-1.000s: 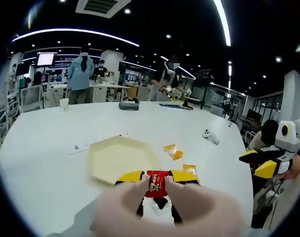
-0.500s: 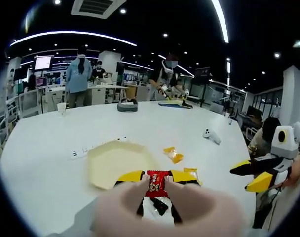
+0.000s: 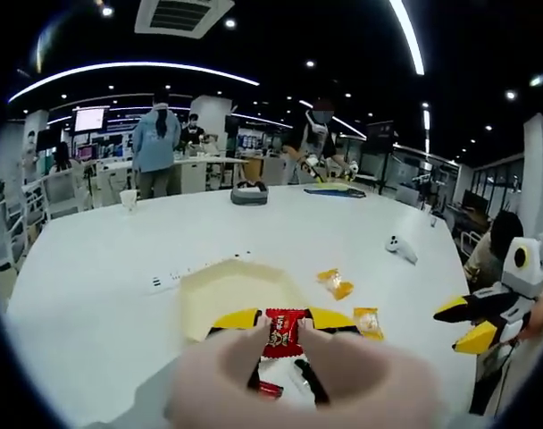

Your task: Place the target food into the container with the food tongs after gripping and lifting it, then release it inside without dropping or visibly crushing the food.

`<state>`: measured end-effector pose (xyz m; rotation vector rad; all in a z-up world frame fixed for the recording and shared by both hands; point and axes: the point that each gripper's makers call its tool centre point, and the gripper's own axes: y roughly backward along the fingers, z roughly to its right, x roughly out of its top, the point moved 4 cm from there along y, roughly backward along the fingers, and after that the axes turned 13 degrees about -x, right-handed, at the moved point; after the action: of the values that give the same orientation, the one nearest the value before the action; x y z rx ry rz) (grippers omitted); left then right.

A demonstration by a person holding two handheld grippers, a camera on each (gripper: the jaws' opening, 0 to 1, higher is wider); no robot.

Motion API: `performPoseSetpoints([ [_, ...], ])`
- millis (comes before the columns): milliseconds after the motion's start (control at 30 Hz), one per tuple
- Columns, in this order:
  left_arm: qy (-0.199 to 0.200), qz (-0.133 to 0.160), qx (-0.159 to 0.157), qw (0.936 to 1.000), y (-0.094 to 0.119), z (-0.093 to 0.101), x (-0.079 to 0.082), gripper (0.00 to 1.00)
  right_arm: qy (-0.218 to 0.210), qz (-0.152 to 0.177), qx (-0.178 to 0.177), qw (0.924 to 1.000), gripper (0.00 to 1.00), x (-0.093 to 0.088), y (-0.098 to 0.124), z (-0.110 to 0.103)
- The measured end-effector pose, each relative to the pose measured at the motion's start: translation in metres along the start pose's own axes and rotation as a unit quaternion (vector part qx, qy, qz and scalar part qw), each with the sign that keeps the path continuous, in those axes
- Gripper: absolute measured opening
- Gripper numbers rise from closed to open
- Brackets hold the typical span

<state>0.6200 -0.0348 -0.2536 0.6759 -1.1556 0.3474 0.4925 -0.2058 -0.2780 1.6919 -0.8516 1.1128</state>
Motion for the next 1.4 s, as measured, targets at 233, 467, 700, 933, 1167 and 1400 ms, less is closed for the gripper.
performPoseSetpoints([
  [233, 0.006, 0.004, 0.011, 0.9999, -0.010, -0.014, 0.001, 0.17, 0.007, -0.008, 0.004, 0.9999, 0.36, -0.008, 0.003, 0.000],
  [467, 0.007, 0.005, 0.017, 0.9998, -0.018, -0.019, 0.003, 0.17, 0.017, -0.013, 0.009, 0.9997, 0.36, -0.011, 0.003, 0.000],
  [700, 0.008, -0.004, 0.022, 0.9997, -0.024, -0.022, 0.000, 0.17, 0.018, -0.016, 0.010, 0.9997, 0.35, -0.015, 0.003, 0.002],
  [933, 0.013, -0.008, 0.033, 0.9993, -0.032, -0.029, 0.001, 0.17, 0.011, -0.020, 0.006, 0.9997, 0.35, -0.019, 0.002, 0.007],
  [1167, 0.016, -0.013, 0.045, 0.9988, -0.043, -0.038, -0.002, 0.18, 0.007, -0.021, 0.004, 0.9997, 0.35, -0.018, 0.000, 0.009],
  [1400, 0.025, -0.020, 0.049, 0.9983, -0.054, -0.047, -0.008, 0.17, -0.031, -0.023, 0.017, 0.9991, 0.37, -0.017, 0.000, 0.002],
])
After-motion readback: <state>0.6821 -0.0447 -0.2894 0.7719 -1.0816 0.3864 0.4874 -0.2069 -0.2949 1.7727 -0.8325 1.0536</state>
